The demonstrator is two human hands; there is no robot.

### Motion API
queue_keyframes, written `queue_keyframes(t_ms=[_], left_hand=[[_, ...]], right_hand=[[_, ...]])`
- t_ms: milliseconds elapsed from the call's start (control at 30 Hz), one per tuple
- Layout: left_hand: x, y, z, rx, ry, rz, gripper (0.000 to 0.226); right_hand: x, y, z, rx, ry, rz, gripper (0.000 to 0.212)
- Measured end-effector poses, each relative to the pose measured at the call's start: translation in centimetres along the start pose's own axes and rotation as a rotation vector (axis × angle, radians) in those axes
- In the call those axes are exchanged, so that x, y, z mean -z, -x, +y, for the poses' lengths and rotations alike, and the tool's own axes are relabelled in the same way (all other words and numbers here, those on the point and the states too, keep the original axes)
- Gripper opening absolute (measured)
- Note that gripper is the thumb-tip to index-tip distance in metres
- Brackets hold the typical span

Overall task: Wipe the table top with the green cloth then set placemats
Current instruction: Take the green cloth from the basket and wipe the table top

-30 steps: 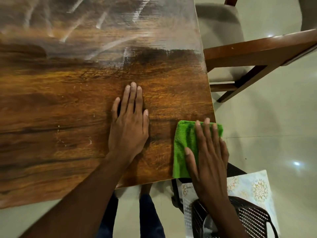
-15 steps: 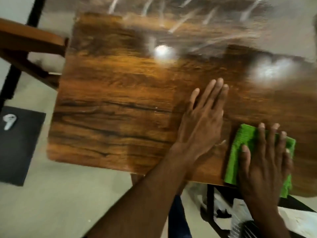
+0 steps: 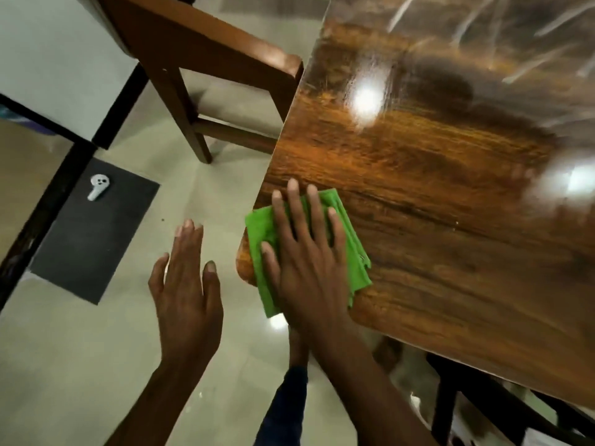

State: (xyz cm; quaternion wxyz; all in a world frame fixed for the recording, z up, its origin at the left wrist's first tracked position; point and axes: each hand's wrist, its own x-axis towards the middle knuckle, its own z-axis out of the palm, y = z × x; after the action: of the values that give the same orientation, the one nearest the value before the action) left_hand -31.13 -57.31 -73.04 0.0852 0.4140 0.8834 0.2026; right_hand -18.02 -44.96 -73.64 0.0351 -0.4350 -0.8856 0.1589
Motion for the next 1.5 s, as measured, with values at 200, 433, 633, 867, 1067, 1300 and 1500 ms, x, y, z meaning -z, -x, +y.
queue_keyframes(t_ms=[200,433,633,867,1067,1300,1500], left_hand=[[-1.4,-0.7,3.5,-0.162,0.113,-0.029,0.055],[-4.9,-2.8,13.4,-0.393,0.121,-0.155,0.060],[-9.8,-3.1,20.3,-0.579,-0.002,-0.269,0.064],[-14.2,-1.1,30.0,-0.760,-0.024,-0.321,0.065],[-17.0,-0.8,33.8,-0.754,-0.068,-0.362,0.064],[-17.0,-0.2,34.2,-0.754,-0.119,-0.334,0.066],[-16.7,-0.2,35.3,-0.725,-0.121,-0.357,0.066]], right_hand=[[2.0,-8.0,5.1,-0.082,0.063,0.132,0.062],[7.0,0.8,21.0,-0.400,0.127,0.230,0.060],[9.3,11.0,28.3,-0.683,0.085,0.284,0.064],[9.1,15.9,28.8,-0.667,0.003,0.319,0.061],[10.1,22.0,32.9,-0.672,0.042,0.278,0.058],[13.0,23.8,40.2,-0.834,-0.078,0.327,0.059],[13.7,13.0,41.3,-0.667,-0.043,0.214,0.070]])
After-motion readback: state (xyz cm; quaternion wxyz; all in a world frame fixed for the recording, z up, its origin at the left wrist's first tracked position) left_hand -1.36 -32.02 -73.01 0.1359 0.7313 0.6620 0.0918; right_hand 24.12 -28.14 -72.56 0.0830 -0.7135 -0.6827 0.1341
